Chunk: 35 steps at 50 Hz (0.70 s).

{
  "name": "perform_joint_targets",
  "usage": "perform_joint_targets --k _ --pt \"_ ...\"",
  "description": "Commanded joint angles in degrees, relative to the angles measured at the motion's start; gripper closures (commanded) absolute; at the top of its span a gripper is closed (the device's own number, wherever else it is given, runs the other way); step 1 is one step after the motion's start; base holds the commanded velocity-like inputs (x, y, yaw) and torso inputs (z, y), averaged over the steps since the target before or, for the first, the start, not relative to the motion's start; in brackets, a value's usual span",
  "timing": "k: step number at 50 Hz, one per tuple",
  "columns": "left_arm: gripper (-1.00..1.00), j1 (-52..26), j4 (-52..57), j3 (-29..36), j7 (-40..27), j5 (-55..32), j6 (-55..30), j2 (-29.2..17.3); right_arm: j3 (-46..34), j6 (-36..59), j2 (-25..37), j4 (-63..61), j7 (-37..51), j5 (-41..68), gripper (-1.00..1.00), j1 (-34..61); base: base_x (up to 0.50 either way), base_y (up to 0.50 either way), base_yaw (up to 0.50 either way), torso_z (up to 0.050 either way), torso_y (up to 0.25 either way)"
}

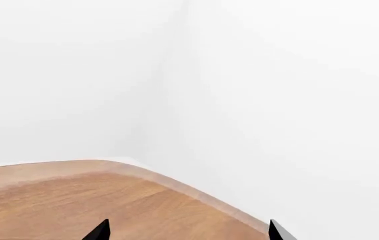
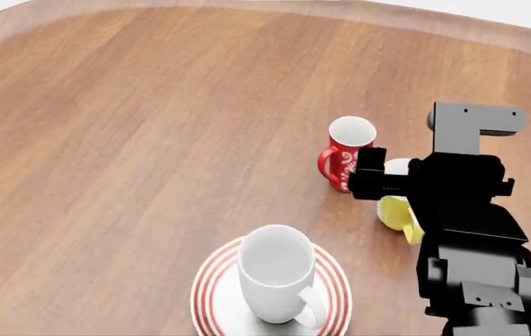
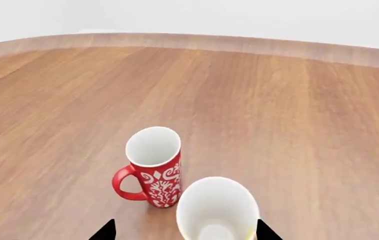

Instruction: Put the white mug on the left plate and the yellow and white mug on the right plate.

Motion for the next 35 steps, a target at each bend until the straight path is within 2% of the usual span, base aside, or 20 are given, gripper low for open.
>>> perform_joint_targets --k 1,9,18,31,35 --pt "-1.0 0.6 0.5 0.2 0.8 0.5 0.8 -0.4 5.0 0.3 -0.4 1.2 -0.3 -5.5 -1.0 0.7 0.0 0.0 0.0 0.011 -0.25" --pt "-1.0 0.8 0.3 -0.2 1.0 -0.8 1.4 -0.5 7.3 0.2 -0.2 1.1 -0.4 -7.7 -1.0 0.6 0.0 0.0 0.0 0.016 -0.249" --pt "-1.0 1.0 0.1 -0.5 2.0 -1.2 2.8 -0.4 9.2 -0.1 -0.2 1.1 -0.3 -9.8 -1.0 0.2 0.0 0.0 0.0 0.001 -0.001" --pt "-1.0 0.9 -0.3 -0.2 2.0 -0.9 3.2 -0.3 10.6 0.3 0.2 1.0 0.0 -11.7 -1.0 0.8 0.0 0.0 0.0 0.012 -0.249" --pt "-1.0 0.5 -0.6 0.3 1.4 -0.4 2.6 -0.2 10.9 0.4 0.6 0.7 0.1 -11.8 -1.0 1.0 0.0 0.0 0.0 0.0 0.0"
